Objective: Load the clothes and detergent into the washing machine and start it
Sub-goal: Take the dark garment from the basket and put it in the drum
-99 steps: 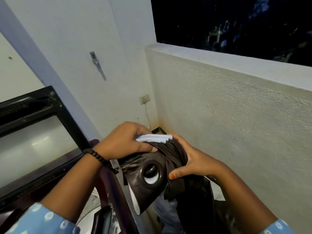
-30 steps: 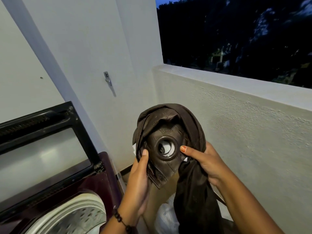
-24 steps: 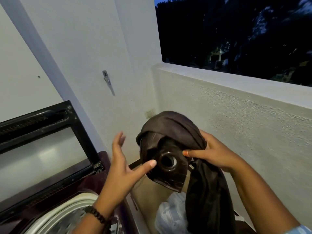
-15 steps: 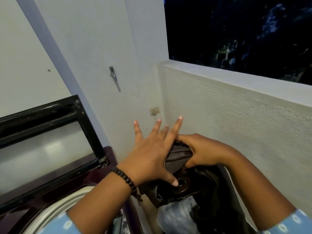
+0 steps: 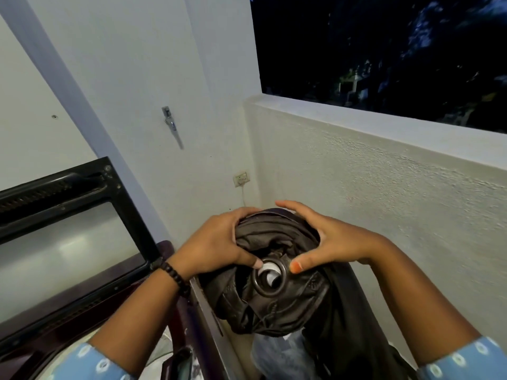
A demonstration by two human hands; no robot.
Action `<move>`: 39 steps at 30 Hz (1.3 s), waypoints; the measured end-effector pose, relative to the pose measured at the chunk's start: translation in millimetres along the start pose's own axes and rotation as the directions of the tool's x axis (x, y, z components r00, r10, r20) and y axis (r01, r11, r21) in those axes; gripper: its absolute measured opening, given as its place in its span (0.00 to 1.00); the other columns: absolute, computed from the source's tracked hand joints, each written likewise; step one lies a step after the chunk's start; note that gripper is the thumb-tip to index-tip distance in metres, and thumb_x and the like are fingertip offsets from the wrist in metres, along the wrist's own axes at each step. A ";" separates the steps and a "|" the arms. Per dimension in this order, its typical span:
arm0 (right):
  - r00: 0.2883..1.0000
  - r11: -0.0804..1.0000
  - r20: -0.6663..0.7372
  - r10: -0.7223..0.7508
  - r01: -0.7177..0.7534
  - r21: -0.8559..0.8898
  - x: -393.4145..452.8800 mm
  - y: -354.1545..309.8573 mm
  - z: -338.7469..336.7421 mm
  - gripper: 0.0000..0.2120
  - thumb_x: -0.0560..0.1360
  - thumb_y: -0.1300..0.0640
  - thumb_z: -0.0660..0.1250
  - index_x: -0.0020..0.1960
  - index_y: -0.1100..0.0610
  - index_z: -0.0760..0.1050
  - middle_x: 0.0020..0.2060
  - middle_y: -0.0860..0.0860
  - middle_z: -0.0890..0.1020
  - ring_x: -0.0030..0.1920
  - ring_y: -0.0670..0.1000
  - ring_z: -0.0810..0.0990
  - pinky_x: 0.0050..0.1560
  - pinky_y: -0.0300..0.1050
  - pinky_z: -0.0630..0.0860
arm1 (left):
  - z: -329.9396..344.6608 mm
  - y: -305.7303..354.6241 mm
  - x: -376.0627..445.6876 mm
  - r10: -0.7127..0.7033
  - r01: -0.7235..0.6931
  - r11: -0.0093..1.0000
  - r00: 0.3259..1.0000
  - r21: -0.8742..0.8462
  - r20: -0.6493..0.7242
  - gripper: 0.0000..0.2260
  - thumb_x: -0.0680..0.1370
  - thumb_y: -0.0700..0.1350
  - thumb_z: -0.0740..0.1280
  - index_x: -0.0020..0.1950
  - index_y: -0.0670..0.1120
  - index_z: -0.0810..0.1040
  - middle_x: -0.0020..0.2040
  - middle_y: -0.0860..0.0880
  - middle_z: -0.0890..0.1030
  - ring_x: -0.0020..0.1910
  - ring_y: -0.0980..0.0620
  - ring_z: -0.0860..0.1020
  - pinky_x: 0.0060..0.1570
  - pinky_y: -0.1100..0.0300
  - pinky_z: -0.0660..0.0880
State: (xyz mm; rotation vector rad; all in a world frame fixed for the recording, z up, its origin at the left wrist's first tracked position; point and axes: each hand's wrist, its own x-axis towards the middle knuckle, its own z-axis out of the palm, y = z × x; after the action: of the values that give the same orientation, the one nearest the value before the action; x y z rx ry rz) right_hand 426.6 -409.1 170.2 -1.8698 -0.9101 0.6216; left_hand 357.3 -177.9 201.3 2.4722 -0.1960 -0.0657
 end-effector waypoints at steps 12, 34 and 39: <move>0.998 0.928 0.002 0.055 -0.052 0.368 -9.0 43.7 16.5 0.57 0.48 0.36 0.82 0.70 0.41 0.58 0.66 0.44 0.73 0.64 0.44 0.75 0.60 0.38 0.74 | -27.9 2.1 -2.9 -0.237 0.062 0.816 0.943 -0.575 -0.235 0.23 0.64 0.31 0.77 0.58 0.44 0.80 0.49 0.49 0.86 0.46 0.53 0.84 0.39 0.68 0.78; 0.916 0.863 -0.397 0.059 0.153 0.482 -23.7 34.8 -49.9 0.20 0.62 0.64 0.70 0.54 0.62 0.79 0.38 0.55 0.81 0.37 0.50 0.79 0.35 0.35 0.75 | -23.7 -19.5 -4.6 -0.291 -0.004 0.830 0.849 -0.557 -0.440 0.23 0.65 0.36 0.78 0.58 0.47 0.80 0.50 0.51 0.85 0.49 0.54 0.83 0.52 0.59 0.79; 0.891 0.849 -0.447 0.082 0.172 0.499 -12.7 37.9 -30.8 0.27 0.59 0.59 0.74 0.58 0.59 0.77 0.42 0.52 0.84 0.41 0.50 0.82 0.39 0.36 0.77 | -11.3 -9.6 2.2 -0.360 -0.082 0.732 0.796 -0.676 -0.487 0.18 0.67 0.34 0.76 0.56 0.44 0.80 0.48 0.49 0.86 0.46 0.52 0.84 0.41 0.63 0.80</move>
State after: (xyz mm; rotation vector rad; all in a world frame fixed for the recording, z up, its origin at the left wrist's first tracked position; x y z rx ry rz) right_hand 454.0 -446.3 150.1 -1.3910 -0.4100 0.3277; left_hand 361.7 -163.9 204.3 1.6523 0.2699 0.4958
